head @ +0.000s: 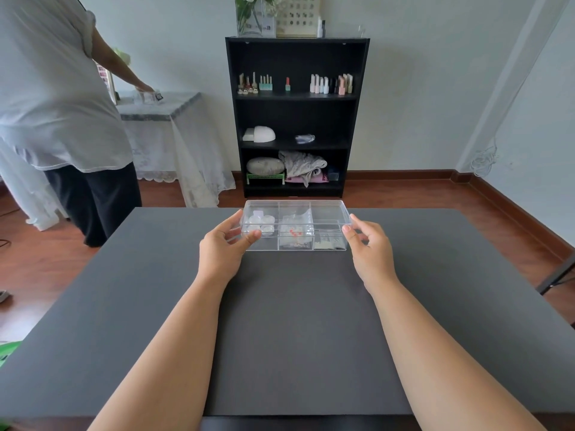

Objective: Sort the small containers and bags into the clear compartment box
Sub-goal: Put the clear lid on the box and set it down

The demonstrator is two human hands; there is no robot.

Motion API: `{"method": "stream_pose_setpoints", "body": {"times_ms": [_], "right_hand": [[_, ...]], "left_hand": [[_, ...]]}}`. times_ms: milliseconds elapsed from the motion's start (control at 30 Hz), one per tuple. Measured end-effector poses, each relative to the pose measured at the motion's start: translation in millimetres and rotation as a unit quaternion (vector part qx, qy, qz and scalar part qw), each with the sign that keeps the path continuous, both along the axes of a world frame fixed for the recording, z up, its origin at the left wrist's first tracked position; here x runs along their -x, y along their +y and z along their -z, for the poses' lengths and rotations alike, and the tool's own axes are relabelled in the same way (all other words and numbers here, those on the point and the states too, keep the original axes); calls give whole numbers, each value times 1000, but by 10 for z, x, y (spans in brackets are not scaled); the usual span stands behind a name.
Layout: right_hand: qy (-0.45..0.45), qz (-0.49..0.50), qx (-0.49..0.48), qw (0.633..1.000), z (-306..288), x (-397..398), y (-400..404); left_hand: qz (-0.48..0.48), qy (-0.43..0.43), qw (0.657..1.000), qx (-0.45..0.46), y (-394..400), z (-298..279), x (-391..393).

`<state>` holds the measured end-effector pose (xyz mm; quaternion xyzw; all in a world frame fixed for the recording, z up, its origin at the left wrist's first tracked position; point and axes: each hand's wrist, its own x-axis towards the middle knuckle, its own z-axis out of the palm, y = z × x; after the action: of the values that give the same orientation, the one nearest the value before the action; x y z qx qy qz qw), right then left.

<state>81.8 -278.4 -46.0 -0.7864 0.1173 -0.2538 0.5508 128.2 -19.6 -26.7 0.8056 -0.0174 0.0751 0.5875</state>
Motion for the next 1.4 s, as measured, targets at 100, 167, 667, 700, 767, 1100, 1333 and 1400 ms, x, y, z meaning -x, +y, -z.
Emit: {"method": "stream_pose_setpoints", "body": {"times_ms": [100,167,667,700,767,1100,1333,1400], "right_hand": [[4,-8,-19,1000,-2,11,-12],[7,-12,-23,1000,-1,21,-23],[21,-10,53,998,-12,78,-13],[8,-1,107,994,0,77,0],[-33,15,237,971,14,88,44],[-100,11,391,915,99,42,171],[-33,-1,374,927,55,-71,167],[-22,-1,374,927,48,-108,151]], "left_hand": [[18,0,1000,-3,25,14,16],[21,-6,1000,-4,25,14,35],[5,-60,996,-71,-10,78,44],[2,-89,989,-119,-18,81,45],[0,-166,961,-223,-47,88,64],[-5,-293,878,-377,-313,207,87],[8,-260,891,-371,-440,205,-43],[17,-235,899,-368,-488,182,-72]]}}
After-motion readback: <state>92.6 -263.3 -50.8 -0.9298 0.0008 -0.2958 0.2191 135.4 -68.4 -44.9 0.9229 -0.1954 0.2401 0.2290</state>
